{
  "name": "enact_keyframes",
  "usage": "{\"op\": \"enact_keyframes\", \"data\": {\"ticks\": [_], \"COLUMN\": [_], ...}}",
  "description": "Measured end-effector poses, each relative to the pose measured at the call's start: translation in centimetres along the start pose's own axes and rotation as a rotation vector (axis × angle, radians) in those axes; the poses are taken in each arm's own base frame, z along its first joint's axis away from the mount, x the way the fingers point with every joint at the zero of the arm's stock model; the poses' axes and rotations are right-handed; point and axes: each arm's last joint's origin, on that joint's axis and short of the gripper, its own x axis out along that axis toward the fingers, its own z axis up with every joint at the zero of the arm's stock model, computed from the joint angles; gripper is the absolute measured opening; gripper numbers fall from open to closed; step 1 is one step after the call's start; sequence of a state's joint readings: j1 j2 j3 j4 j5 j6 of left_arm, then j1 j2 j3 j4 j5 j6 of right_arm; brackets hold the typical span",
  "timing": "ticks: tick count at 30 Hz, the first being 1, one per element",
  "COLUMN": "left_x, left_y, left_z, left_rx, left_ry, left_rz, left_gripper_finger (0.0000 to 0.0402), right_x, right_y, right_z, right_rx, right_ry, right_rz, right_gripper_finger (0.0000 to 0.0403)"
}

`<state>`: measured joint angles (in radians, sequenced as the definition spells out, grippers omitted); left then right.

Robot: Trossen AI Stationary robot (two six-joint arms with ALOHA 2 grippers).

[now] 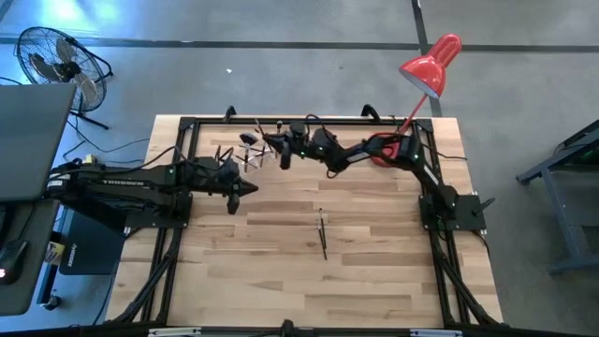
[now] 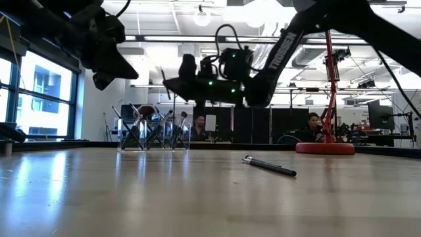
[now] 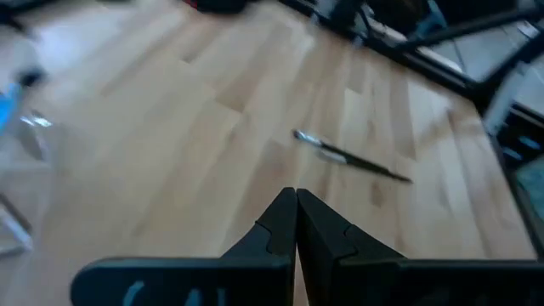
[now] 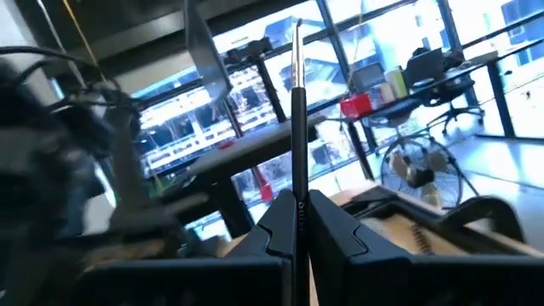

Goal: Put items in baskets/containers
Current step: Put the liner brush into the transparent organizer

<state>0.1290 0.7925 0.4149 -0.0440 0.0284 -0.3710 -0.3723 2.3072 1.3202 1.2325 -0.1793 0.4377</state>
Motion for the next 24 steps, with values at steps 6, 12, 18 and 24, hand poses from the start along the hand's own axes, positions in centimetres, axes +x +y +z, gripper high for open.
{"op": "enact_keyframes", "data": {"ticks": [6, 12, 18, 24], "left_x": [-0.1, -0.5, -0.5, -0.5], "left_y": [0.1, 0.3, 0.4, 0.4], "left_z": [-0.5, -0.9, -1.0, -1.1], "left_rx": [-0.007, -0.005, -0.005, -0.005], "left_ry": [0.065, 0.103, 0.107, 0.115], "left_rz": [-0.019, 0.012, 0.033, 0.039], "left_gripper_finger": [0.0001, 0.0001, 0.0001, 0.0001], "right_x": [0.7, 0.3, 0.1, 0.1], "right_y": [-2.1, -3.5, -4.1, -4.1], "right_z": [-0.2, -0.2, -0.7, -0.7], "right_rx": [-0.053, -0.082, -0.145, -0.155], "right_ry": [0.027, 0.073, 0.144, 0.148], "right_rz": [-0.063, -0.111, -0.148, -0.141], "right_gripper_finger": [0.0006, 0.0006, 0.0008, 0.0015]}}
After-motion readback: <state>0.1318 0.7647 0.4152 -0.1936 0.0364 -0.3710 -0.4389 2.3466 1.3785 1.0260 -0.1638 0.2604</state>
